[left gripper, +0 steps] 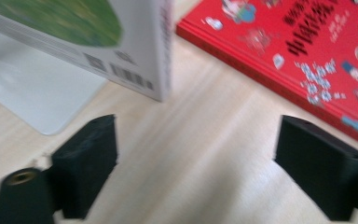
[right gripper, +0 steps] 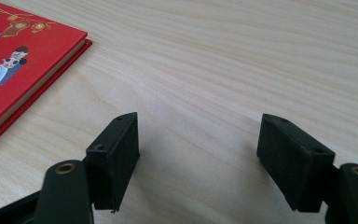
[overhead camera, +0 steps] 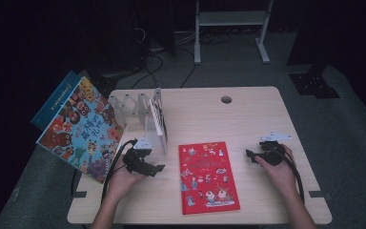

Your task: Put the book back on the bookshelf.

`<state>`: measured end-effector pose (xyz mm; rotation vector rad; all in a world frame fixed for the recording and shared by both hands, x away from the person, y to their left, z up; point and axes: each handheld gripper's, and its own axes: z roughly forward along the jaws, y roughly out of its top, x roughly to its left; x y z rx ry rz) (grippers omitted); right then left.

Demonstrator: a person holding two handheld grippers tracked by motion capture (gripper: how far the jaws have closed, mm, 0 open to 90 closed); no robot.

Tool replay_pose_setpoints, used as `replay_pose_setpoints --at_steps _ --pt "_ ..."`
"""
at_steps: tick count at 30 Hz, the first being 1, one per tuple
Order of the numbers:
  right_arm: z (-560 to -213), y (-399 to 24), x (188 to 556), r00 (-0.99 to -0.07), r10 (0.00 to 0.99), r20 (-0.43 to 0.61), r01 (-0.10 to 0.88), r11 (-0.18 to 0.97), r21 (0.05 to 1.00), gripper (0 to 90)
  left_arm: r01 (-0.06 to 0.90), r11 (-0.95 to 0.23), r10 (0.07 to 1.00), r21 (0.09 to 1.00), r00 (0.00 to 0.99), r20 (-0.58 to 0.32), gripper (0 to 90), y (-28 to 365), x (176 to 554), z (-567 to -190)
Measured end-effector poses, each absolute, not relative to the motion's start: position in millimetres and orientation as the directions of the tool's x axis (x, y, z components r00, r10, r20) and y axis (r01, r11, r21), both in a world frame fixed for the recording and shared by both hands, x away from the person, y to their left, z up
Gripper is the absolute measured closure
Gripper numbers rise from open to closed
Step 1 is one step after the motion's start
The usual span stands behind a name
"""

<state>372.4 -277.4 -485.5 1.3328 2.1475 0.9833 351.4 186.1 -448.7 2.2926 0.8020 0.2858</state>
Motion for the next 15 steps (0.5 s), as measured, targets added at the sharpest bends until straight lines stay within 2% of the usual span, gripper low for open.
replay_pose_setpoints --at_steps 4,9,15 --pt "-484.9 -277.0 371.1 -0.454 0.891 0.009 0.588 0.292 0.754 33.4 0.453 -0.624 0.587 0.637 0.81 -0.001 1.3 183.6 342.4 -459.0" --pt "-476.7 -271.7 367.6 -0.475 0.878 0.065 0.608 0.274 0.745 39.7 0.431 -0.645 0.55 0.631 0.835 -0.008 0.0 181.5 335.3 -468.9" --pt "-467.3 -255.9 362.6 -0.53 0.835 0.148 0.612 0.256 0.748 42.1 0.39 -0.67 0.515 0.632 0.857 0.018 0.0 177.0 333.7 -476.1"
